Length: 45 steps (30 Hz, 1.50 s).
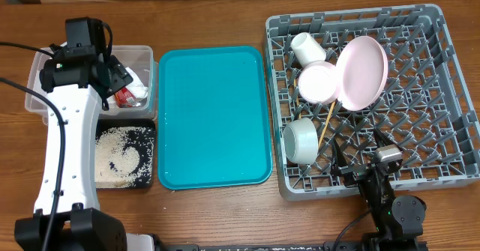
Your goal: Sort waste into correct bins and load items into the dishwasher
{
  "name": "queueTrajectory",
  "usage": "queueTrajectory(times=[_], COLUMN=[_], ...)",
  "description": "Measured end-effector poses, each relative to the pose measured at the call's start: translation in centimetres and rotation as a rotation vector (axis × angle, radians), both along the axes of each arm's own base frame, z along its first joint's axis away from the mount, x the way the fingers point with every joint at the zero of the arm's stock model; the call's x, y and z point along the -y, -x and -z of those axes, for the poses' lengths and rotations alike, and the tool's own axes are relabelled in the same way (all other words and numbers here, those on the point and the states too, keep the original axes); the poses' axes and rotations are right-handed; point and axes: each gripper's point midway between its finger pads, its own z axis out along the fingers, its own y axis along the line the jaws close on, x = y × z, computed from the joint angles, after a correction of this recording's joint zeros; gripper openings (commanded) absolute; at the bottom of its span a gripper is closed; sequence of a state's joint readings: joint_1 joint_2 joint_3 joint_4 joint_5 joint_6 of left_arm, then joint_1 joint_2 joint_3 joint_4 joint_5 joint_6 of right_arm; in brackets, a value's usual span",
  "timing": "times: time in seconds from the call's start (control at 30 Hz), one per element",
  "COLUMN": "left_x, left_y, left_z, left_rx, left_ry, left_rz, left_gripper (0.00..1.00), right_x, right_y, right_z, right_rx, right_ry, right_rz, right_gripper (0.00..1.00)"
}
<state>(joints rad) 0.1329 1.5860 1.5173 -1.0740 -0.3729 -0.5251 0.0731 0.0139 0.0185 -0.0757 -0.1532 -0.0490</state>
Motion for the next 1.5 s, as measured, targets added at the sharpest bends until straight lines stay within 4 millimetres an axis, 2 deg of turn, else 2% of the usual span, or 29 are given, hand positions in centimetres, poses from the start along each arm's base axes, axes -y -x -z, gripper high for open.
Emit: queueTrajectory(times=[0.17, 0.37, 0.5, 0.6, 0.87, 1.33, 1.5], left_x=[0.1, 0.4, 0.6, 0.8, 1.0, 1.0, 1.2], left_y=[0.8, 3.1, 4.8, 5.8, 7.3, 7.3, 8.8], left_z=[-2.5, -7.8, -10.7, -12.1, -14.0, -14.0, -15.4], left_rx=[0.071, 0.230, 0.323, 0.370, 0.435, 0.436, 0.490], left_ry=[-0.010, -0.031, -0.043, -0.050, -0.058, -0.058, -0.065], left_rz=[0.000, 0.000, 0.000, 0.000, 0.000, 0.000, 0.000], left_gripper=[1.00, 1.00, 1.00, 1.00, 1.00, 1.00, 1.00], right_x=[0.0, 0.0, 0.0, 0.0, 0.0, 0.0, 0.0], right_y=[0.0, 0.0, 0.0, 0.0, 0.0, 0.0, 0.0], right_z=[0.0, 0.0, 0.0, 0.0, 0.0, 0.0, 0.0], right_rx=[0.000, 0.000, 0.000, 0.000, 0.000, 0.000, 0.000], right_ry=[0.000, 0.001, 0.000, 0.000, 0.000, 0.000, 0.000], right_rz=[0.000, 0.000, 0.000, 0.000, 0.000, 0.000, 0.000], right_gripper=[1.00, 1.00, 1.00, 1.00, 1.00, 1.00, 1.00])
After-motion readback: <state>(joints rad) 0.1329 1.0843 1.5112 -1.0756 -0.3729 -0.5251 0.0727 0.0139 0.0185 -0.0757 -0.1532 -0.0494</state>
